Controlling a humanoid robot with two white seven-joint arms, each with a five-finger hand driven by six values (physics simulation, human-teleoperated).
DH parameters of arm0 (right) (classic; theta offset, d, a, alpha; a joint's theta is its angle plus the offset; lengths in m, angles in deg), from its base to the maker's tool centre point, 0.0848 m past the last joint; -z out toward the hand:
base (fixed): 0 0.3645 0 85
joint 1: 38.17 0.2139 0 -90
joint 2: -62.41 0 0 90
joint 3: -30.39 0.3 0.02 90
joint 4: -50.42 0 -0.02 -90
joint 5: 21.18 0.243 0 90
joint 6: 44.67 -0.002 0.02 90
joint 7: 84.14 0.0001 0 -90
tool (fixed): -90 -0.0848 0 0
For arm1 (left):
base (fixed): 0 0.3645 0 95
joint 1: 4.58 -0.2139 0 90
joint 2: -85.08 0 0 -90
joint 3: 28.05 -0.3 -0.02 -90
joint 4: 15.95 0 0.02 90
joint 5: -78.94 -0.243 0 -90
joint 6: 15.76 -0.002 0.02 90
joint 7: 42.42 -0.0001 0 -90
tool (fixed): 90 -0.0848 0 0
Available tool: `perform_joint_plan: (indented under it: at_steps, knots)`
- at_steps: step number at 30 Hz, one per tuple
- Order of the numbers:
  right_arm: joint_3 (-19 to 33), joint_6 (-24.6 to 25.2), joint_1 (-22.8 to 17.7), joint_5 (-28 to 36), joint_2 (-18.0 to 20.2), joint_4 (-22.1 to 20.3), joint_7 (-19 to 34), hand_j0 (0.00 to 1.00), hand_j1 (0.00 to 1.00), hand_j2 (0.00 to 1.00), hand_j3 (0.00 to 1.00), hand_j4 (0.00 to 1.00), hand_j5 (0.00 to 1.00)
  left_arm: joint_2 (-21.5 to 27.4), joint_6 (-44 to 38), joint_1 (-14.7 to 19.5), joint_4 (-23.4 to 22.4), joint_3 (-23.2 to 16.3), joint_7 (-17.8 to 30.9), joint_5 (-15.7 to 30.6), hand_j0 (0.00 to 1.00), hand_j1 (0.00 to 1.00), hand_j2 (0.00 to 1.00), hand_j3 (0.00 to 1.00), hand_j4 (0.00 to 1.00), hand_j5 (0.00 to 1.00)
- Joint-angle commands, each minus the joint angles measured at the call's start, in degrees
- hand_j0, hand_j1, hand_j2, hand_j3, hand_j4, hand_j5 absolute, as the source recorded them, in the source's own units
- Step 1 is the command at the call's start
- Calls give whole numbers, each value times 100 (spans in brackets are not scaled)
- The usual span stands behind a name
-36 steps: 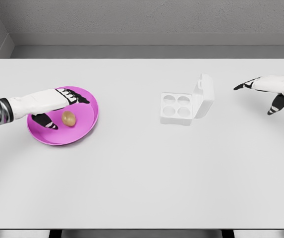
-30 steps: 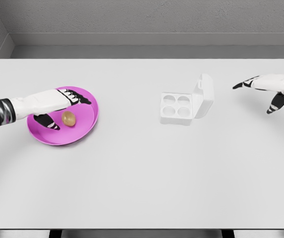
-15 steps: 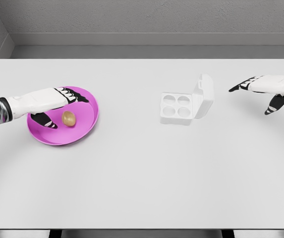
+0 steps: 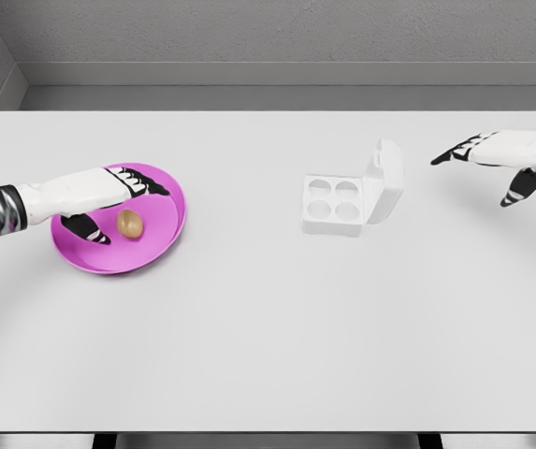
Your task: Pack egg into the box and close the box lid
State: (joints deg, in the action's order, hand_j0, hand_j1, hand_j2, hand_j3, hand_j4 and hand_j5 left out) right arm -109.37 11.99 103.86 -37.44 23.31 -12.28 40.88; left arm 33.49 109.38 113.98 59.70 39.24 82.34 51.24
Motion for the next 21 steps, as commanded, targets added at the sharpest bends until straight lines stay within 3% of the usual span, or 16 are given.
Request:
perform_joint_plan:
  at_steps: [1,4,8,12,14,21]
  knots:
    - [10,20,0,26,-2,-15,-2,100,100,100,100,100,100,8,-15,0,-6,-5,24,-7,100,100,100,100,100,100]
    - [28,20,-44,26,-10,-313,-2,100,100,100,100,100,100,0,-15,9,11,4,24,-122,100,100,100,100,100,100]
    - [54,37,-62,26,-28,-305,-2,100,100,100,100,100,100,-62,-15,18,20,4,24,-130,100,100,100,100,100,100]
    - [72,73,-35,26,-54,-68,-2,100,100,100,100,100,100,-115,-15,18,3,-5,24,-122,100,100,100,100,100,100]
    - [72,73,-18,17,-89,249,-2,100,100,100,100,100,100,-176,-15,18,11,-5,24,-122,100,100,100,100,100,100]
    - [63,73,0,17,-248,302,-2,100,100,100,100,100,100,-115,-15,0,-6,-5,24,-122,100,100,100,100,100,100]
